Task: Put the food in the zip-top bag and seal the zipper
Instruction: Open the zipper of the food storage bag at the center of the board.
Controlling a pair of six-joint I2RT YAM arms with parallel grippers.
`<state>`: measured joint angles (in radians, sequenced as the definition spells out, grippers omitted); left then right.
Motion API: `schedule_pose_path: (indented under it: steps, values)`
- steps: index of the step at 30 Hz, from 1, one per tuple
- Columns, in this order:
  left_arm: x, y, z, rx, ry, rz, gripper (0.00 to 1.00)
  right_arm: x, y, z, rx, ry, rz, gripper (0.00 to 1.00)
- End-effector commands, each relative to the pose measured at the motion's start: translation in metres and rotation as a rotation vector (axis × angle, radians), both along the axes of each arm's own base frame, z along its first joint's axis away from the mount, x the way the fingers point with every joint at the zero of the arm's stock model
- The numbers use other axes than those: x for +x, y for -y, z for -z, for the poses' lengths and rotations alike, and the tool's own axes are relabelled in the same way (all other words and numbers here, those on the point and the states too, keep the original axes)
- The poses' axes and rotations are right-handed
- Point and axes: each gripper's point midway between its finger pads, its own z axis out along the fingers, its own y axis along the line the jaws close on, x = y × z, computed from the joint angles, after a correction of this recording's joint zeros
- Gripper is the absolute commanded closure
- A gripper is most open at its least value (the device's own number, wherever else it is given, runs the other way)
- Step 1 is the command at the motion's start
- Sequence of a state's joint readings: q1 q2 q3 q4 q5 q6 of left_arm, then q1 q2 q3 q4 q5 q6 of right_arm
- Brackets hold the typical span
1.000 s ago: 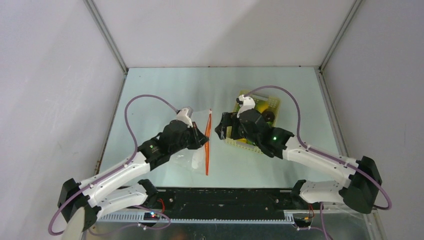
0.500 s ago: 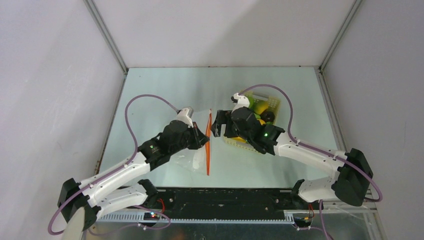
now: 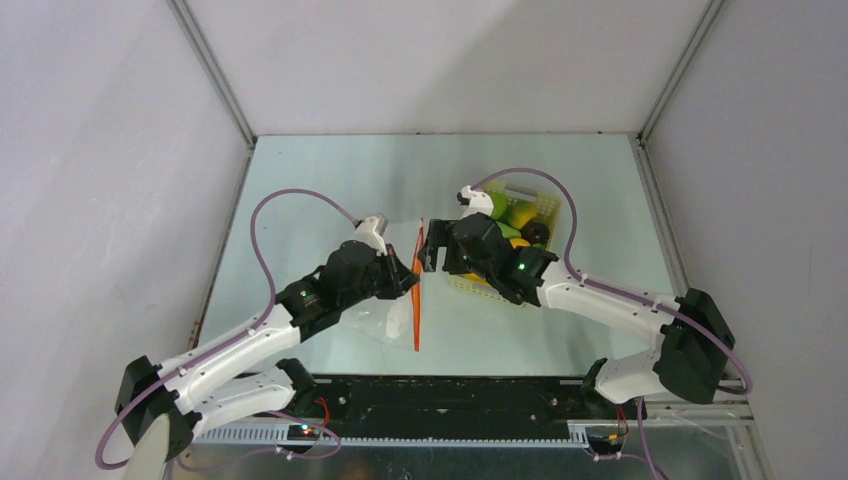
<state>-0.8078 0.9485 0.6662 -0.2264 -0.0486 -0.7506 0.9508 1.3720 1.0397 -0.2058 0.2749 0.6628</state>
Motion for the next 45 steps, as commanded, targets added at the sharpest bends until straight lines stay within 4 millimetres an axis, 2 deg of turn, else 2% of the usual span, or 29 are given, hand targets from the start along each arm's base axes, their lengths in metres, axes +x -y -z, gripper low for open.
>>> schedule_pose_path:
  steps: [1, 5, 8, 12, 16, 18, 20, 21, 22, 24, 26, 28, 32, 36, 42, 45]
  values:
    - [0.001, 0.005, -0.017, -0.039, 0.049, 0.013, 1.0, 0.009, -0.001, -0.005, 0.005, 0.007, 0.06, 0.11]
    - [0.0, 0.006, -0.014, -0.055, 0.044, 0.009, 1.0, 0.011, 0.005, 0.002, -0.016, -0.012, 0.104, 0.14]
    - [-0.001, 0.009, -0.016, -0.068, 0.047, 0.019, 1.0, 0.012, 0.004, 0.008, -0.023, -0.021, 0.11, 0.21]
    - [-0.002, 0.016, -0.02, -0.092, 0.05, 0.047, 1.0, 0.008, -0.011, 0.017, 0.002, -0.055, 0.06, 0.29]
    - [-0.002, 0.018, -0.024, -0.104, 0.054, 0.042, 1.0, -0.004, -0.035, 0.021, 0.061, -0.106, -0.035, 0.35]
    - [0.0, 0.015, -0.025, -0.1, 0.056, 0.021, 1.0, -0.014, -0.043, 0.021, 0.076, -0.126, -0.088, 0.41]
    - [0.002, 0.008, -0.027, -0.089, 0.059, -0.013, 1.0, -0.021, -0.045, 0.024, 0.062, -0.132, -0.109, 0.54]
    - [0.001, 0.005, -0.029, -0.084, 0.062, -0.023, 1.0, -0.023, -0.045, 0.027, 0.052, -0.135, -0.114, 0.64]
    - [0.001, -0.001, -0.032, -0.08, 0.072, -0.042, 1.0, -0.027, -0.044, 0.029, 0.052, -0.14, -0.117, 0.74]
    - [0.002, -0.012, -0.037, -0.06, 0.084, -0.08, 1.0, -0.031, -0.041, 0.03, 0.057, -0.143, -0.116, 0.87]
    - [0.003, -0.027, -0.041, -0.027, 0.095, -0.137, 1.0, -0.032, -0.036, 0.028, 0.059, -0.135, -0.104, 0.96]
    - [0.003, -0.047, -0.045, 0.021, 0.101, -0.201, 1.0, -0.03, -0.026, 0.023, 0.043, -0.112, -0.083, 1.0]
    - [0.002, -0.099, -0.053, 0.156, 0.119, -0.37, 1.0, -0.024, -0.002, 0.02, -0.022, -0.077, -0.03, 1.0]
    - [-0.011, -0.141, -0.059, 0.265, 0.114, -0.467, 1.0, -0.022, 0.02, 0.029, -0.073, -0.079, 0.01, 1.0]
    - [-0.022, -0.168, -0.076, 0.237, 0.161, -0.528, 1.0, -0.022, 0.035, 0.035, -0.08, -0.092, 0.027, 1.0]
    - [-0.025, -0.164, -0.084, 0.213, 0.176, -0.49, 1.0, -0.021, 0.036, 0.032, -0.082, -0.077, 0.026, 0.96]
